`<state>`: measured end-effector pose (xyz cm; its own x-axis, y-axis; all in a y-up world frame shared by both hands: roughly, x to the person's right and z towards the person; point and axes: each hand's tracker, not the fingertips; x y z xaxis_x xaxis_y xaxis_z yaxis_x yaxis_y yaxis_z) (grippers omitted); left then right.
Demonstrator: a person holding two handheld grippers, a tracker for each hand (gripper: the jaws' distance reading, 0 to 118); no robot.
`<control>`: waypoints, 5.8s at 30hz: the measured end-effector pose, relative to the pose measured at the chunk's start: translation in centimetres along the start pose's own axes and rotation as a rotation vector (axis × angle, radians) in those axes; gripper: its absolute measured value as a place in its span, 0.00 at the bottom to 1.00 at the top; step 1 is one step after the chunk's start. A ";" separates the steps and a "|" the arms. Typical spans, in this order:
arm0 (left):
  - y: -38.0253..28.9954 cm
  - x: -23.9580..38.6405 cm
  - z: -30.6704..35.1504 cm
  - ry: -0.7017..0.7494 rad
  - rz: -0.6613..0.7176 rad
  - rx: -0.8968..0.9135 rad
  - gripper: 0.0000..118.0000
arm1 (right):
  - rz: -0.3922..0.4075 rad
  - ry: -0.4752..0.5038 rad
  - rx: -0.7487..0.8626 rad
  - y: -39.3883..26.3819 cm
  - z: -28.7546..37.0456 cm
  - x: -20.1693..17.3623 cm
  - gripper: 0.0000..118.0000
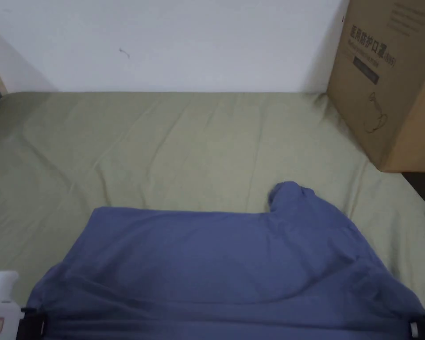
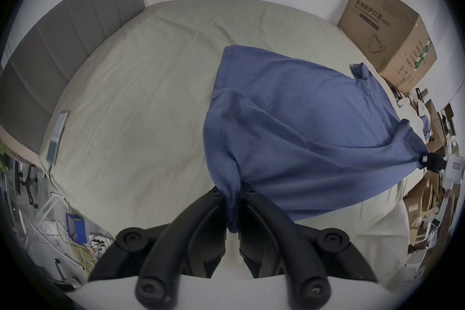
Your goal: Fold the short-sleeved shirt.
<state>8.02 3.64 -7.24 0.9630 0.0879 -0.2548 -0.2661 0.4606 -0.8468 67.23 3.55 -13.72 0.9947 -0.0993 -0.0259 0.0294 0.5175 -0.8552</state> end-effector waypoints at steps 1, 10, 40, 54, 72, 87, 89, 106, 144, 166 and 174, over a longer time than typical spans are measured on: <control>-1.3 -0.3 0.1 -0.009 0.014 -0.018 0.05 | 0.005 -0.014 -0.031 -1.3 -0.1 0.2 0.06; -6.6 -1.0 -3.4 0.075 0.024 -0.051 0.78 | 0.102 -0.039 -0.038 -5.9 -0.7 0.0 0.90; 11.0 6.7 -7.3 -0.049 0.002 0.118 0.00 | 0.152 0.065 0.103 20.2 -15.0 -3.5 0.96; 11.2 5.7 -9.9 -0.008 -0.005 0.030 0.00 | 0.171 -0.020 -0.072 20.6 -20.6 -4.5 0.04; 21.9 4.7 -20.6 0.072 -0.075 -0.113 0.87 | 0.182 0.018 -0.064 21.7 -19.5 -3.9 0.03; 22.1 6.0 -17.3 0.034 -0.155 -0.053 0.05 | 0.191 0.038 -0.019 22.0 -15.0 -4.2 0.03; 21.8 5.8 -15.8 0.029 -0.155 -0.040 0.04 | 0.206 0.034 0.002 21.9 -13.3 -4.0 0.03; 3.6 1.2 -1.5 -0.038 -0.137 0.040 0.05 | 0.253 0.064 -0.025 2.7 1.4 0.0 0.03; -4.5 -2.7 2.3 -0.159 0.168 0.196 0.07 | 0.195 0.230 0.470 -1.1 4.4 -19.1 0.00; 0.8 -12.1 -10.4 -0.687 0.458 -0.151 0.92 | 0.308 0.266 0.248 -2.0 0.9 -25.1 0.00; 2.2 -8.8 -8.5 -0.534 0.271 -0.205 0.77 | 0.335 0.290 0.232 -2.0 0.1 -25.6 0.00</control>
<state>-1.41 -3.69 -10.81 0.7349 0.6309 -0.2489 -0.4550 0.1865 -0.8707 41.74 5.10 -11.28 0.8857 -0.1106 -0.4508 -0.2332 0.7338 -0.6381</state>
